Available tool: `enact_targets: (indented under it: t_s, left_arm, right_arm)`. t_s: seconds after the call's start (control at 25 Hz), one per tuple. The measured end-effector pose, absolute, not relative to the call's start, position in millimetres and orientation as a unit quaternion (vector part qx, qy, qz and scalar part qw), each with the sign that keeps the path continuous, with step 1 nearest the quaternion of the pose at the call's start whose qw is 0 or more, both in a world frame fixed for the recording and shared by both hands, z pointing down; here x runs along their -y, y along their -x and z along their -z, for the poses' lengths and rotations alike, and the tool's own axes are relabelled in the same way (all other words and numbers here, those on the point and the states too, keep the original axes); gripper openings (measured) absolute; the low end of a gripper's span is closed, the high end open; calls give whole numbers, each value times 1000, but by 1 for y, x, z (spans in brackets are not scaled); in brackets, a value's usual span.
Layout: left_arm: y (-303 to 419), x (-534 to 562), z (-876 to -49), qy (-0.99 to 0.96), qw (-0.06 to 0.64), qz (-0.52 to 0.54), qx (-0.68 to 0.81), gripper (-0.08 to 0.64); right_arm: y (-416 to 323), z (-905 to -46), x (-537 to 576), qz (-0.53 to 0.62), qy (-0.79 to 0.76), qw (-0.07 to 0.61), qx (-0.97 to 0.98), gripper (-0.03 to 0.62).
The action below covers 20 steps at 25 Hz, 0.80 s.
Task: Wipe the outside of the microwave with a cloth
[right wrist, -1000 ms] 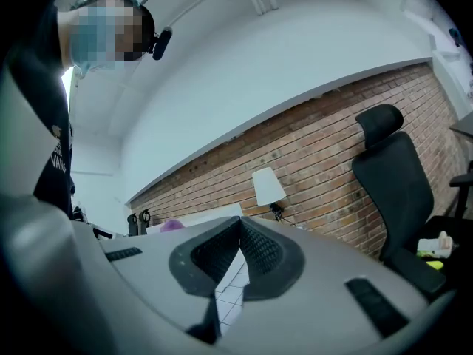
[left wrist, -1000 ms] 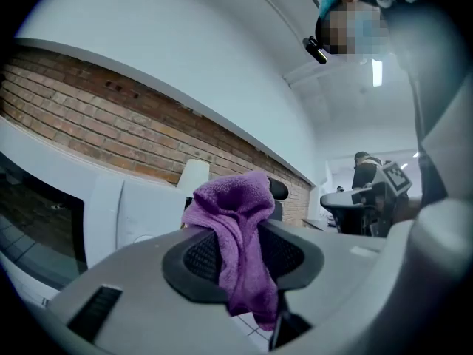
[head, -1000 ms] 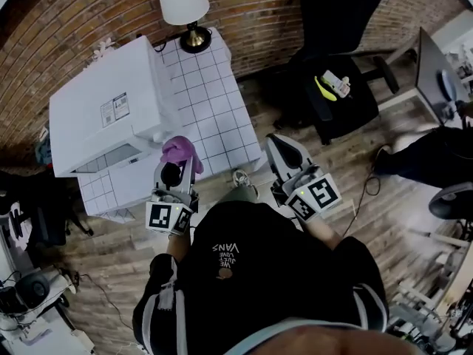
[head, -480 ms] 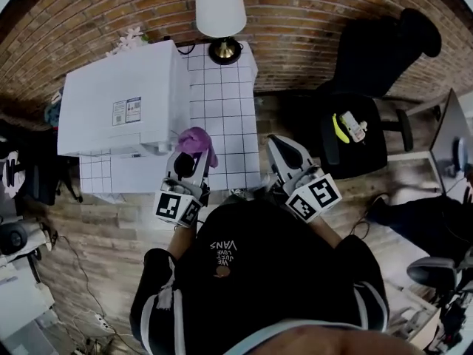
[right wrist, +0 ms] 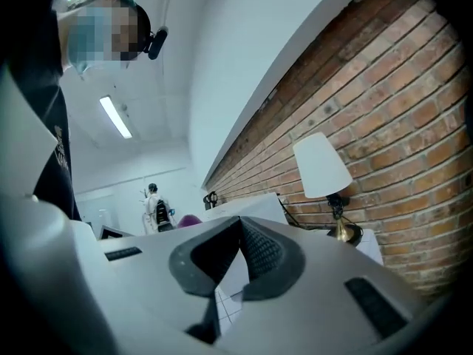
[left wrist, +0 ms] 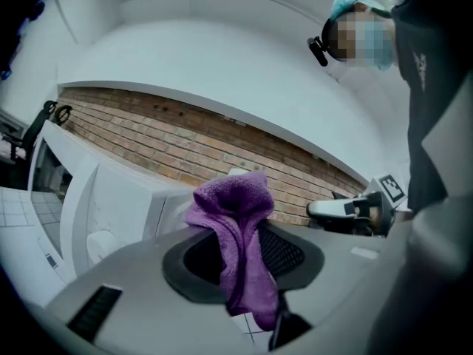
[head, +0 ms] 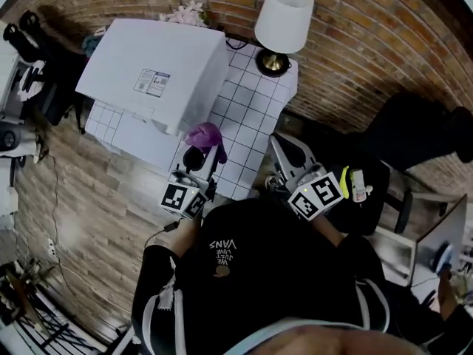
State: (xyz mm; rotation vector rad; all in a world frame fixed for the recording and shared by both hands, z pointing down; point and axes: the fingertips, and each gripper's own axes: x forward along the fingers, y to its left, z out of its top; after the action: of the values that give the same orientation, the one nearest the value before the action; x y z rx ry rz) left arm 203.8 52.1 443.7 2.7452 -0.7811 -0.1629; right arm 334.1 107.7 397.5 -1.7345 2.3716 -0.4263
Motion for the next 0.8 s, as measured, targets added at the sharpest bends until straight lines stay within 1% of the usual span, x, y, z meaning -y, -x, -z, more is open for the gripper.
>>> enact_targets:
  t_s: [0.32, 0.6, 0.68, 0.8]
  left_arm:
    - [-210, -43, -454, -872, 282, 160, 366, 132]
    - [-188, -26, -462, -779, 408, 276, 388, 132]
    - [-182, -20, -463, -756, 433, 303, 385, 132]
    - [-183, -9, -459, -738, 454, 336, 368, 132]
  right_arm:
    - [-359, -404, -80, 159, 501, 66, -848, -3]
    - [-351, -408, -65, 165, 445, 56, -879, -3]
    - [-348, -410, -65, 169, 437, 55, -882, -3]
    - [-347, -412, -63, 172, 433, 54, -883, -3]
